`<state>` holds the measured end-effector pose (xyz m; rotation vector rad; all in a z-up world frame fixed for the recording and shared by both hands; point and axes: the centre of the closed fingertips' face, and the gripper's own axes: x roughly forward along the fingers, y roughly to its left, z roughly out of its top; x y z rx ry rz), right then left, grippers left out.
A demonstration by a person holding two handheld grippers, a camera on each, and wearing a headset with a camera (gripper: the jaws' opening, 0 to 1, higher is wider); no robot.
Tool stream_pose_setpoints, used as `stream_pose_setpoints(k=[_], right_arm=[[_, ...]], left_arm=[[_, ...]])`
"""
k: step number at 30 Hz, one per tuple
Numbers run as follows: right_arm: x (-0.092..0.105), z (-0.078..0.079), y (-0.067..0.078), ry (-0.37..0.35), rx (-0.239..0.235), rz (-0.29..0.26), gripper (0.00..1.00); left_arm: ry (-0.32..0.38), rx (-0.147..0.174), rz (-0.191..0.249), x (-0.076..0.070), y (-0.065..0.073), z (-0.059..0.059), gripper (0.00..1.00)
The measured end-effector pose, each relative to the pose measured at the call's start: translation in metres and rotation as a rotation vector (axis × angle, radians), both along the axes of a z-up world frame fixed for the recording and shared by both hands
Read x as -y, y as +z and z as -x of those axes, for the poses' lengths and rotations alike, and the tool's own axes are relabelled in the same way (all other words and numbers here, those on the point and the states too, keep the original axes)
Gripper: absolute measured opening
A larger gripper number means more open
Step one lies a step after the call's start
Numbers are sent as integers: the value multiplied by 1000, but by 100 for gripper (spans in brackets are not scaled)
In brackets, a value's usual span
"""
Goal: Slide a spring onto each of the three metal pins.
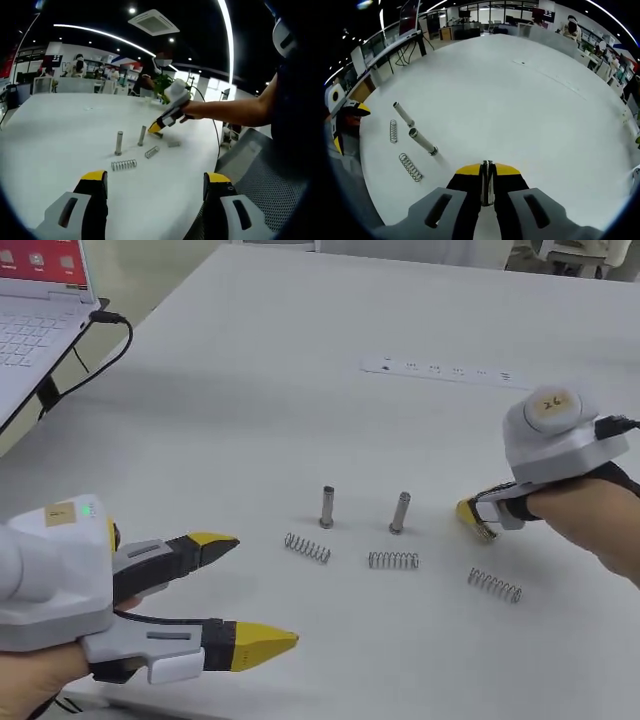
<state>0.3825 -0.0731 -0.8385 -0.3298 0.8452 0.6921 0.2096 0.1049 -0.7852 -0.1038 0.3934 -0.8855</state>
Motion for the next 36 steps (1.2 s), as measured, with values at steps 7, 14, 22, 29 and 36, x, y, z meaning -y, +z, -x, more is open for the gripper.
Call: stream_pose_setpoints(k=[7, 14, 22, 29, 36], right_arm=[[1, 3, 9, -6, 18, -14, 5], [4, 6, 17, -14, 34, -28, 5], [7, 7, 23, -22, 50, -34, 5], [9, 9, 27, -23, 58, -37, 5], [11, 13, 29, -25, 65, -39, 5]], left_arm=[[-5, 0, -5, 1, 0, 1, 75], [-10, 2, -7, 2, 0, 1, 75], [-16, 6, -9, 3, 0, 2, 74], [-19, 9, -8, 3, 1, 2, 74], [-21, 11, -9, 4, 2, 2, 74]])
